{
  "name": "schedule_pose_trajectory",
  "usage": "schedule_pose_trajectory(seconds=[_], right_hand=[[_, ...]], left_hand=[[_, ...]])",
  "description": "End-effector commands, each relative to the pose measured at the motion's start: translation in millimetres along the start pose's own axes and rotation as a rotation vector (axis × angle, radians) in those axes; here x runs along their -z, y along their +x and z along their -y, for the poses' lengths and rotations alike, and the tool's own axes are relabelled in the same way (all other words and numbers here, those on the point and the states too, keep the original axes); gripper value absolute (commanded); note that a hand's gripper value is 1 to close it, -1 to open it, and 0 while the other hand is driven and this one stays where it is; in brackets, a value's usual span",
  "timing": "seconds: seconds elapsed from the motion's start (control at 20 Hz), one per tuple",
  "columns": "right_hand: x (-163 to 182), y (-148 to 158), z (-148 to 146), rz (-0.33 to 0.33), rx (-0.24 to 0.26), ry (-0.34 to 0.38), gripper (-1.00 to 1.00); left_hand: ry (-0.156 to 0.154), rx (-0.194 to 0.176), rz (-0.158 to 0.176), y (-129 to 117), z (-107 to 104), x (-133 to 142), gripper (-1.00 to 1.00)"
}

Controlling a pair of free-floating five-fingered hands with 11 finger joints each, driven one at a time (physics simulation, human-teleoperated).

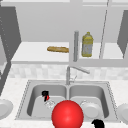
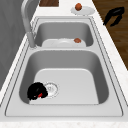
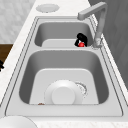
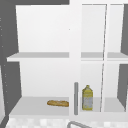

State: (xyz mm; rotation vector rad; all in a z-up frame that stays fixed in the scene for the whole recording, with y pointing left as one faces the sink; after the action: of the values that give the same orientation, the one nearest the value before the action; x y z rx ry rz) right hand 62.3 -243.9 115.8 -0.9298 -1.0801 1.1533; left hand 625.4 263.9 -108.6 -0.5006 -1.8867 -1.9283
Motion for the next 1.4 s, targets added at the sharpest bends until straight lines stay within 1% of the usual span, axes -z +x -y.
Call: schedule_pose_trajectory(seconds=[0.0, 0.05, 0.1, 0.15, 0.2, 0.25, 0.3, 0.35, 0.4, 0.45, 0.5, 0.55, 0.7, 0.75, 0.9, 1.0, 1.15, 1.2, 1.25, 1.3, 1.35], right_hand=[[0.0, 0.0, 0.0, 0.000, 0.000, 0.000, 0.00], [0.0, 0.0, 0.0, 0.000, 0.000, 0.000, 0.00], [0.0, 0.0, 0.0, 0.000, 0.000, 0.000, 0.00], [0.0, 0.0, 0.0, 0.000, 0.000, 0.000, 0.00], [0.0, 0.0, 0.0, 0.000, 0.000, 0.000, 0.00], [0.0, 0.0, 0.0, 0.000, 0.000, 0.000, 0.00], [0.0, 0.0, 0.0, 0.000, 0.000, 0.000, 0.00], [0.0, 0.0, 0.0, 0.000, 0.000, 0.000, 0.00], [0.0, 0.0, 0.0, 0.000, 0.000, 0.000, 0.00], [0.0, 0.0, 0.0, 0.000, 0.000, 0.000, 0.00], [0.0, 0.0, 0.0, 0.000, 0.000, 0.000, 0.00], [0.0, 0.0, 0.0, 0.000, 0.000, 0.000, 0.00], [0.0, 0.0, 0.0, 0.000, 0.000, 0.000, 0.00], [0.0, 0.0, 0.0, 0.000, 0.000, 0.000, 0.00], [0.0, 0.0, 0.0, 0.000, 0.000, 0.000, 0.00], [0.0, 0.0, 0.0, 0.000, 0.000, 0.000, 0.00], [0.0, 0.0, 0.0, 0.000, 0.000, 0.000, 0.00], [0.0, 0.0, 0.0, 0.000, 0.000, 0.000, 0.00], [0.0, 0.0, 0.0, 0.000, 0.000, 0.000, 0.00], [0.0, 0.0, 0.0, 0.000, 0.000, 0.000, 0.00], [0.0, 0.0, 0.0, 0.000, 0.000, 0.000, 0.00]], left_hand=[[-0.005, 0.000, 0.004, 23.0, -17.1, -10.8, 1.00], [0.001, -0.003, -0.002, 16.3, -15.8, -15.4, 1.00], [0.002, 0.000, -0.005, 11.6, -13.0, -13.5, 1.00], [0.001, 0.004, -0.005, 11.4, -15.0, -10.9, 1.00], [0.026, 0.030, 0.010, 8.4, -14.4, -15.4, 1.00], [0.043, 0.044, 0.020, 8.6, -18.4, -14.8, 1.00], [0.049, 0.041, 0.025, 9.9, -20.9, -7.8, 1.00], [0.044, 0.028, 0.022, 12.7, -22.6, -5.0, 1.00], [0.038, 0.016, 0.019, 14.6, -24.1, -7.9, 1.00], [0.029, 0.014, 0.014, 15.1, -25.0, -9.4, 1.00], [0.014, 0.009, 0.005, 15.3, -24.7, -10.5, 1.00], [0.000, 0.010, -0.002, 19.3, -22.4, -5.2, 1.00], [-0.002, 0.014, -0.006, 25.1, -18.2, -4.3, 1.00], [-0.002, 0.010, -0.010, 25.4, -17.7, -5.7, 1.00], [-0.017, 0.001, -0.015, 26.4, -16.4, -7.1, 1.00], [-0.030, 0.001, -0.019, 25.0, -16.7, -8.3, 1.00], [-0.028, -0.002, -0.026, 19.7, -19.4, -7.0, 1.00], [-0.015, -0.015, -0.025, 13.2, -16.5, -1.4, 1.00], [-0.011, -0.012, -0.037, 3.2, -1.7, 2.4, 1.00], [-0.027, 0.016, -0.014, 0.0, 4.1, 2.7, 1.00], [-0.032, -0.003, -0.024, -1.9, 8.5, 1.5, 1.00]])
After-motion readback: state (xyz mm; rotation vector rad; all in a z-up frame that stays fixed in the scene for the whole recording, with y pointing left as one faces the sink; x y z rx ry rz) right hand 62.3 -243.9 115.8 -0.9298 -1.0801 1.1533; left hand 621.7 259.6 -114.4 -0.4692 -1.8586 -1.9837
